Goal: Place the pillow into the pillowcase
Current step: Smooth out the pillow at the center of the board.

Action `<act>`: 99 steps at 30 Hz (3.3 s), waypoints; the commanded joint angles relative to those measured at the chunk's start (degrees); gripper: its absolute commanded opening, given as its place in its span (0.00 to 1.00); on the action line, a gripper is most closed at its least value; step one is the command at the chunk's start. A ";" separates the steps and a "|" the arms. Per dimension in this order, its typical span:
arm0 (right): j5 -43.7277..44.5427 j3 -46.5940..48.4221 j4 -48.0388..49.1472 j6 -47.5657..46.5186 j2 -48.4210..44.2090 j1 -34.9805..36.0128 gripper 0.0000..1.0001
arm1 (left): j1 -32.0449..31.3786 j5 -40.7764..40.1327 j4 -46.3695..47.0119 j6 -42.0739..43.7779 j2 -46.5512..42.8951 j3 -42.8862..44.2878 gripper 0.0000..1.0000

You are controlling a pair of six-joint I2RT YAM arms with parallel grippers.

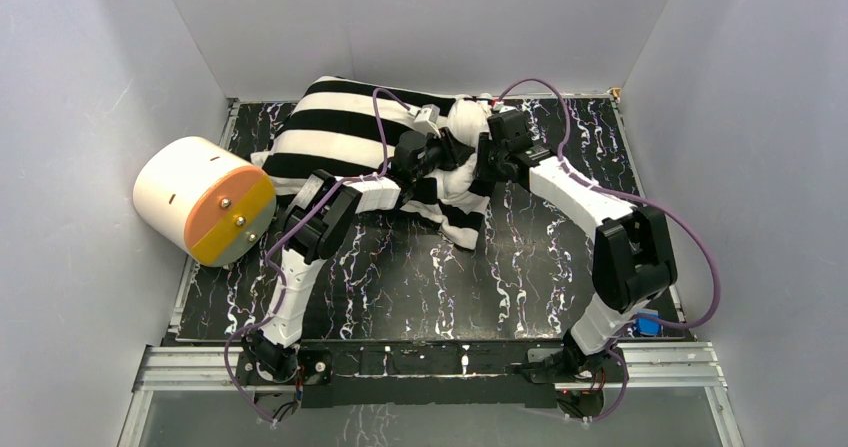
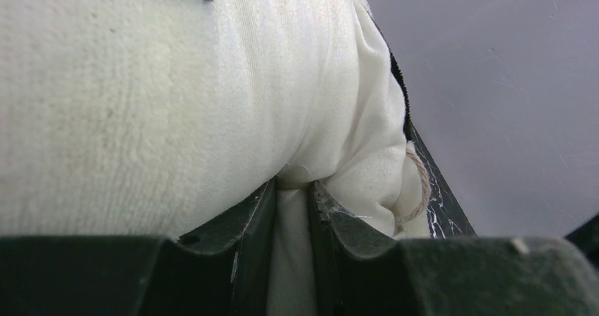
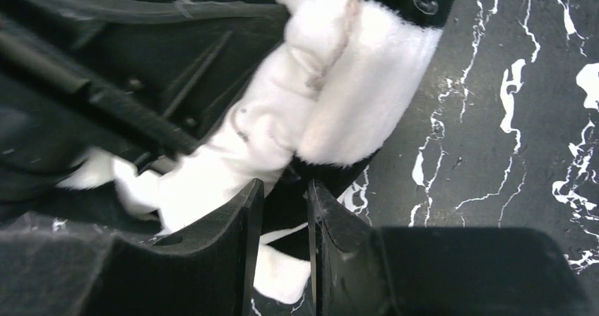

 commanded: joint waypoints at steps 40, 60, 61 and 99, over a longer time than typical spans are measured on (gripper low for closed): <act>-56.29 -18.69 75.22 23.48 0.52 -10.27 0.00 | -0.72 2.35 -23.89 -1.96 9.87 -7.74 0.24; -27.26 -13.37 28.47 8.16 -17.93 -10.14 0.00 | -0.90 7.83 -23.80 8.46 -23.99 -13.13 0.48; -27.59 -13.26 28.39 8.76 -19.05 -10.09 0.00 | -0.90 8.28 -23.77 9.75 -26.93 -13.45 0.50; -23.43 10.92 18.87 32.31 -25.86 -8.84 0.00 | -30.34 -5.25 -25.15 107.03 -57.46 -31.23 0.73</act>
